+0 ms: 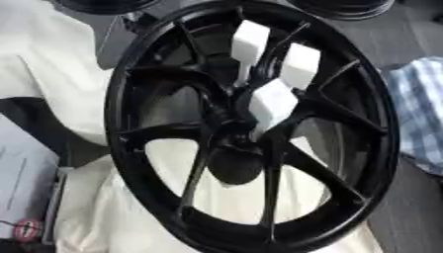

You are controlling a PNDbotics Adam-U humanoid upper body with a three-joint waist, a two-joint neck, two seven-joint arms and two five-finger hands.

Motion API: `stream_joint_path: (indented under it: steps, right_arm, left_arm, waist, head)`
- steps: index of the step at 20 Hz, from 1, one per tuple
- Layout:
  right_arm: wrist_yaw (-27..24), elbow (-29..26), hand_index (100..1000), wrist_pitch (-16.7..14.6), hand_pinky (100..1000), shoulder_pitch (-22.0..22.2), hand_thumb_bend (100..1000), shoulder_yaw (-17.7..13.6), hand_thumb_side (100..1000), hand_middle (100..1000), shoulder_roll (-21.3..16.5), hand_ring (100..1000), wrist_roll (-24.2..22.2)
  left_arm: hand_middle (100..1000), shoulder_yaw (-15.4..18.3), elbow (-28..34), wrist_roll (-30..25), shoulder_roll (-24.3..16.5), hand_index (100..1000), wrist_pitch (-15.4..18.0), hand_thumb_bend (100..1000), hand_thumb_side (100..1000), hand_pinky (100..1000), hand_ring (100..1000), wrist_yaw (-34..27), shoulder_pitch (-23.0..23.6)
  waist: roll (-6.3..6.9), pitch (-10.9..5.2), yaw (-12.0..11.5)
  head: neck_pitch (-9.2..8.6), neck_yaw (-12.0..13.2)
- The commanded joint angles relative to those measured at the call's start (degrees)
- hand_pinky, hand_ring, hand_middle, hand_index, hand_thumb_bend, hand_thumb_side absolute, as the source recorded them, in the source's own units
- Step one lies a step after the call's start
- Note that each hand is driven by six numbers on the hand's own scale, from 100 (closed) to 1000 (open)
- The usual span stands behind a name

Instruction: Pull the pin out of the wheel hub.

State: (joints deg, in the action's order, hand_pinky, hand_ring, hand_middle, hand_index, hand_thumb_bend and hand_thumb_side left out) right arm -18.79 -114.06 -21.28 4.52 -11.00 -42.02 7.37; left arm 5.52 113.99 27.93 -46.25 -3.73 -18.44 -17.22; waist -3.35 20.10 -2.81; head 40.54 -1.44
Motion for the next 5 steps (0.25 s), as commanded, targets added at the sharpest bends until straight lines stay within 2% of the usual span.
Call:
stream_joint_path:
  steps: [1,5]
  right_arm:
    - [-0.8,-0.53,761,-0.23,924,-0.48,100,-0.97,505,650,-0.8,846,-0.09]
    - [-1.28,-0.53,760,-0.39,924,-0.82,100,-1.07,508,650,-0.68,846,-0.23]
  left_arm:
    - [609,0.98,0.61,1.04,3.01,769,4.31,100,771,801,666,-2.09,-1.11]
    - [612,0.97,0.61,1.06,7.75,775,6.16,100,778,804,671,-3.41,-1.72]
  waist:
    - [0.07,-1.02,0.18]
    - [0.0,-0.94,0.33]
  head:
    - [-1.1,-0.26]
    - [-1.37,-0.27]
